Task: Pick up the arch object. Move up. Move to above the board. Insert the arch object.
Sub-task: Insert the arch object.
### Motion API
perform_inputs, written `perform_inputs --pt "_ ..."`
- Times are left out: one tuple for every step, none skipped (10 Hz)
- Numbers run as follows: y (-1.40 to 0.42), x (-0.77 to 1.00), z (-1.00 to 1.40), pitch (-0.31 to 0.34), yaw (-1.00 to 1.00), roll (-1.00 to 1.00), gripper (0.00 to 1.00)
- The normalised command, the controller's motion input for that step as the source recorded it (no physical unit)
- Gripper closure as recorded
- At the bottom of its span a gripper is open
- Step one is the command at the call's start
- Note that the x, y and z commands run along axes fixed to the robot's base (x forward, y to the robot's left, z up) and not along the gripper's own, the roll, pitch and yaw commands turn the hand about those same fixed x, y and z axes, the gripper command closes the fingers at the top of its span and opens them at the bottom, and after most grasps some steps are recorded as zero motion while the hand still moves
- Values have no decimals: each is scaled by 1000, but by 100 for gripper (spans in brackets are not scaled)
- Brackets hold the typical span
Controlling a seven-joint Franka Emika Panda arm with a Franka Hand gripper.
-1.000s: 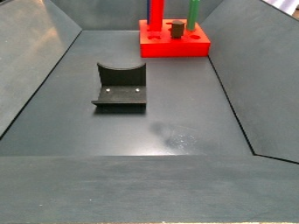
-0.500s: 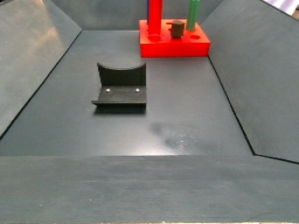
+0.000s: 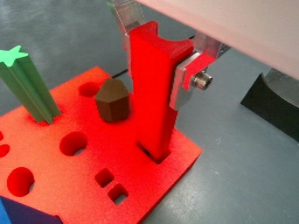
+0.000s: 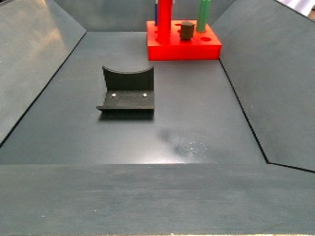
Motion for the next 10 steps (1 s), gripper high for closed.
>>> perform_inputs --pt "-54 237 -129 0 0 0 100" --pt "-26 243 -123 0 0 0 100" --pt "0 137 -169 0 0 0 100" --pt "0 31 -226 -3 0 0 100" --pt "0 0 -343 -41 0 40 100" --pt "-17 0 -506 -103 0 87 100" --pt "-40 0 -557 -150 0 111 100" --pt "-63 0 -517 -144 0 123 100" --pt "-31 0 -497 -131 0 107 100" --pt "-40 0 -429 -137 0 89 100"
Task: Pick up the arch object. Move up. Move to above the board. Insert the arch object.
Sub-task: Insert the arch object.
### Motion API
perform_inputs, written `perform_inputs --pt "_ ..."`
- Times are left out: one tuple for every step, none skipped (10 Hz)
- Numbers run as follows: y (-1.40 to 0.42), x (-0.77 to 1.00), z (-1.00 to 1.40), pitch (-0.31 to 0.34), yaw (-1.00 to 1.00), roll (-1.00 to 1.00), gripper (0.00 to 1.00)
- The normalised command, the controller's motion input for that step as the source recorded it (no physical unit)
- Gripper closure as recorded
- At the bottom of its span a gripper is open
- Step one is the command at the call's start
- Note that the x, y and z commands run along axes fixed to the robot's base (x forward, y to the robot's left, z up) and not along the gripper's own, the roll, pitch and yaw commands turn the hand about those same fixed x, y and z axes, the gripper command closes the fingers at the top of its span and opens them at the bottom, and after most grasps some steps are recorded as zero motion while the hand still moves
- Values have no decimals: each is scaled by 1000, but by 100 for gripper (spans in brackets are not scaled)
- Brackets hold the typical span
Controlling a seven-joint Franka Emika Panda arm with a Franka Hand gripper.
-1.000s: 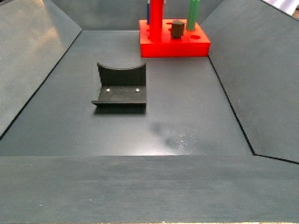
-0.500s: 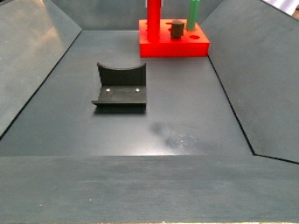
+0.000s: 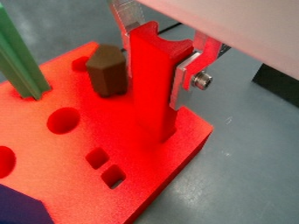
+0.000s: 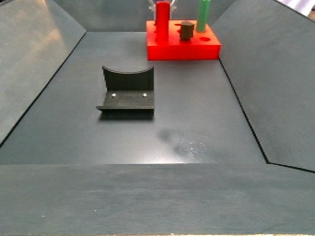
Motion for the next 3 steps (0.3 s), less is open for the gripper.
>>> perform_inputs --pt "0 0 -149 -170 0 0 100" --pt "0 -14 -60 -93 0 0 100" --pt "0 0 0 0 0 0 100"
